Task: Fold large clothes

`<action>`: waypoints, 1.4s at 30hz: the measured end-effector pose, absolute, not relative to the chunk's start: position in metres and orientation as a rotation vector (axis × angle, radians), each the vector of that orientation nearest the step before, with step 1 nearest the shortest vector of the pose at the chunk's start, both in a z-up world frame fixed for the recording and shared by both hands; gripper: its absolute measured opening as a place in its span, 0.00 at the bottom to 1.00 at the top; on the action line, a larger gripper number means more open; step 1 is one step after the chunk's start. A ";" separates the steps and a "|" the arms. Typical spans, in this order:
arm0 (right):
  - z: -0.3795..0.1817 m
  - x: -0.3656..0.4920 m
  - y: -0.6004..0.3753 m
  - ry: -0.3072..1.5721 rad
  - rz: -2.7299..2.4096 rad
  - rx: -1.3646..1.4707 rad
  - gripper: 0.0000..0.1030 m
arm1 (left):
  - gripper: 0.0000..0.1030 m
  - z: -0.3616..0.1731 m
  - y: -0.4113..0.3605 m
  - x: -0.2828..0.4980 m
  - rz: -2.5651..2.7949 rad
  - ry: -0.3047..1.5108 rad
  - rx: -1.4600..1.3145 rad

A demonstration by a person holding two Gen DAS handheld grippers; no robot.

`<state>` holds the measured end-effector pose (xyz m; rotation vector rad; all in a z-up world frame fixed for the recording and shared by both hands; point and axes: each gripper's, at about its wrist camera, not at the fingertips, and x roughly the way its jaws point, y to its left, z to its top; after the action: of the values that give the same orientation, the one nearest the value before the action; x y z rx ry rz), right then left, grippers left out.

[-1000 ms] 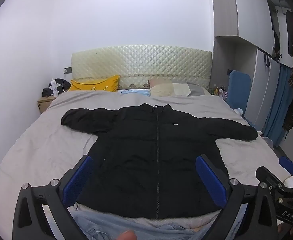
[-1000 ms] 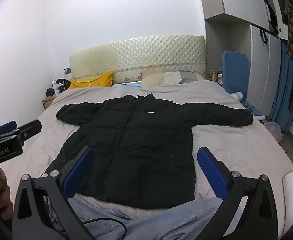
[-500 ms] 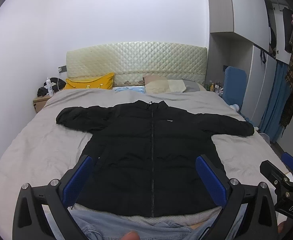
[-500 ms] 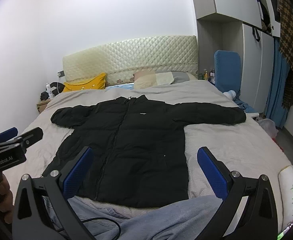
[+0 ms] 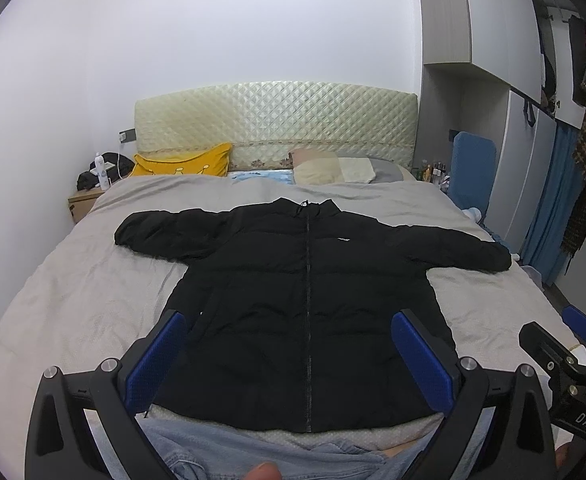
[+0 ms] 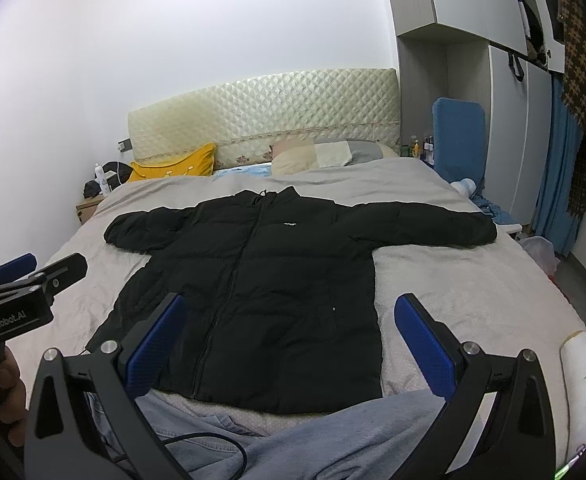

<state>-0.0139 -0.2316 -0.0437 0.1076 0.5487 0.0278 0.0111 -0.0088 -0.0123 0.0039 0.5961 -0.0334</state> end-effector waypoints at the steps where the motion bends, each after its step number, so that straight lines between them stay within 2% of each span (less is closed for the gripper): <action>1: -0.044 -0.014 -0.231 0.549 0.029 0.106 1.00 | 1.00 -0.013 -0.008 0.011 -0.031 0.597 0.002; 42: -0.062 0.013 -0.229 0.593 0.023 0.113 1.00 | 1.00 -0.030 -0.003 0.039 -0.052 0.650 -0.012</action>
<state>0.0127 -0.2286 -0.0621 0.1127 0.5935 0.0226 0.0391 -0.0034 -0.0296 -0.0123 0.6499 -0.0518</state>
